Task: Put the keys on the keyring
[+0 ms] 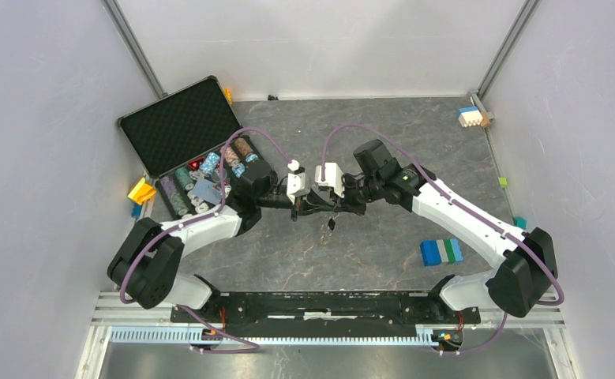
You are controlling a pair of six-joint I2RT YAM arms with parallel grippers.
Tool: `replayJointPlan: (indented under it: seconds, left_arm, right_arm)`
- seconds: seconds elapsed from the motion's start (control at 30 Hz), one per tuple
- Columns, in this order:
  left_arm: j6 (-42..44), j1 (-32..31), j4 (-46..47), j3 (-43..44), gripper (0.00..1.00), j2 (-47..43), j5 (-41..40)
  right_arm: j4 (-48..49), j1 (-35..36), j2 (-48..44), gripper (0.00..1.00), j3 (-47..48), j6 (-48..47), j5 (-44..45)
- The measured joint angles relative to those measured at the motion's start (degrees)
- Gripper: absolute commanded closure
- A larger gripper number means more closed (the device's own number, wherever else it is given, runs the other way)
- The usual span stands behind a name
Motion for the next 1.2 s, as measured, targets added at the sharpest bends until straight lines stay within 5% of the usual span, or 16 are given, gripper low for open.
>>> replayJointPlan:
  seconds: [0.23, 0.53, 1.0, 1.2]
  left_arm:
    - [-1.57, 0.02, 0.04, -0.11, 0.98, 0.00, 0.02]
    - [-5.01, 0.70, 3.63, -2.21, 0.98, -1.14, 1.16]
    - [-11.63, 0.85, 10.47, -3.80, 0.98, -2.14, 4.09]
    - [-11.87, 0.85, 10.86, -3.82, 0.98, -2.14, 3.93]
  right_arm:
    - [0.15, -0.07, -0.13, 1.00, -0.28, 0.00, -0.07]
    - [3.10, -2.10, -1.27, 0.77, -2.73, 0.00, -4.26]
    - [5.55, -4.57, -2.03, 0.74, -6.45, 0.26, -8.63]
    - [4.83, -4.70, -2.03, 0.61, -6.45, -1.44, -11.85]
